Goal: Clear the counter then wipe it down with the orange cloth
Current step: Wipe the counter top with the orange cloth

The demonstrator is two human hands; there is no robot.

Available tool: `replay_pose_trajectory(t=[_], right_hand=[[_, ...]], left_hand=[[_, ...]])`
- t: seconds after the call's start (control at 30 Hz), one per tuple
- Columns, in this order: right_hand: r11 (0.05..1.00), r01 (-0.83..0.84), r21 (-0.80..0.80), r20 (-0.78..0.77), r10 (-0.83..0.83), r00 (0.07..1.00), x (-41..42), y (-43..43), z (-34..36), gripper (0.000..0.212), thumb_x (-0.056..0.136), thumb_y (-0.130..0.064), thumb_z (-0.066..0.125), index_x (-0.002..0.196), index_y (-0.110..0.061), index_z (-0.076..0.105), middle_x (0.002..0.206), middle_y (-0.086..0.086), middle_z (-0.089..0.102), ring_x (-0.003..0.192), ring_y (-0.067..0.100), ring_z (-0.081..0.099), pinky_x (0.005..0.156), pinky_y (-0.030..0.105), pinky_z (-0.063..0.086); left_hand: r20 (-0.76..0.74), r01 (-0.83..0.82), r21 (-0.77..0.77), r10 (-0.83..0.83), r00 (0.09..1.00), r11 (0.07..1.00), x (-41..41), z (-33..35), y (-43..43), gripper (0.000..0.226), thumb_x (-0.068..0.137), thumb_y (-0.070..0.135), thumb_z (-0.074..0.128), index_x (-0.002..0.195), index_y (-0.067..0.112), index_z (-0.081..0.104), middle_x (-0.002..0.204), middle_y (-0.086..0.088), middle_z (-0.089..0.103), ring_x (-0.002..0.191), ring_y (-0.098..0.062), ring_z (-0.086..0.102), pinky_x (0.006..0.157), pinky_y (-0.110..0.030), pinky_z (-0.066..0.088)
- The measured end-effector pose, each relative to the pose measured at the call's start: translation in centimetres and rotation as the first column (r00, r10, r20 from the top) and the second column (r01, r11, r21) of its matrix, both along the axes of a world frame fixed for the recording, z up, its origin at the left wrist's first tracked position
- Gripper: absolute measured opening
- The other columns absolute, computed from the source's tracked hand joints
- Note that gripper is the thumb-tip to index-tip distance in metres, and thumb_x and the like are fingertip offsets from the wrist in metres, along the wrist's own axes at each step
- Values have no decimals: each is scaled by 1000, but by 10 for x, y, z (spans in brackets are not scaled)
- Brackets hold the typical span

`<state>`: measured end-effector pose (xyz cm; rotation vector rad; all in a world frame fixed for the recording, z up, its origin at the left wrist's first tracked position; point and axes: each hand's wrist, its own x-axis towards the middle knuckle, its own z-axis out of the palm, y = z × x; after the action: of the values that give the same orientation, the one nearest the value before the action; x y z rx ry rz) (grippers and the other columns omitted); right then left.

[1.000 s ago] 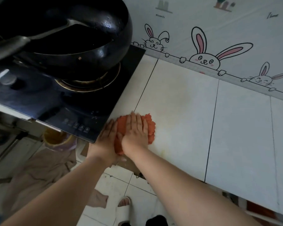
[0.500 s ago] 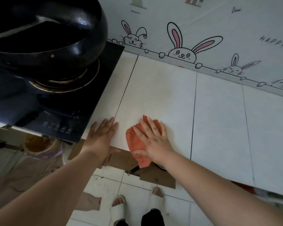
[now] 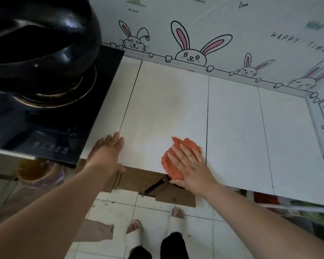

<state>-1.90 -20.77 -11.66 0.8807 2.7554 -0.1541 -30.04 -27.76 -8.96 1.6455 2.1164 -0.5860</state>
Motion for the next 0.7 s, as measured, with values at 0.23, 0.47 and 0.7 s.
replay_pose_trajectory(t=[0.23, 0.47, 0.7], right_hand=[[992, 122, -28, 20, -121, 992, -52, -19, -12, 85, 90, -64, 30, 150, -23, -13, 159, -2, -18, 143, 25, -27, 115, 52, -14], [999, 3, -43, -70, -6, 998, -160, -29, -18, 79, 94, -54, 39, 152, -18, 0, 162, -1, -4, 146, 23, -19, 115, 51, -15], [999, -25, 20, -87, 27, 996, -52, -12, -17, 67, 94, -45, 40, 152, -28, 10, 161, -7, 4, 148, 19, -6, 118, 47, -6]], left_hand=[[62, 3, -3, -2, 998, 1000, -5, 6, 2, 104, 82, 47, 64, 150, 21, -11, 158, 2, -19, 147, -17, -4, 120, -32, 5], [29, -1, 0, 1, 1000, 1000, -6, 15, 5, 103, 83, 44, 64, 151, 16, -8, 159, 4, -14, 147, -13, 5, 117, -27, 16], [18, -21, -34, 22, 1000, 999, -3, 17, 2, 106, 83, 40, 67, 150, 18, -13, 159, 5, -17, 147, -20, 7, 116, -31, 18]])
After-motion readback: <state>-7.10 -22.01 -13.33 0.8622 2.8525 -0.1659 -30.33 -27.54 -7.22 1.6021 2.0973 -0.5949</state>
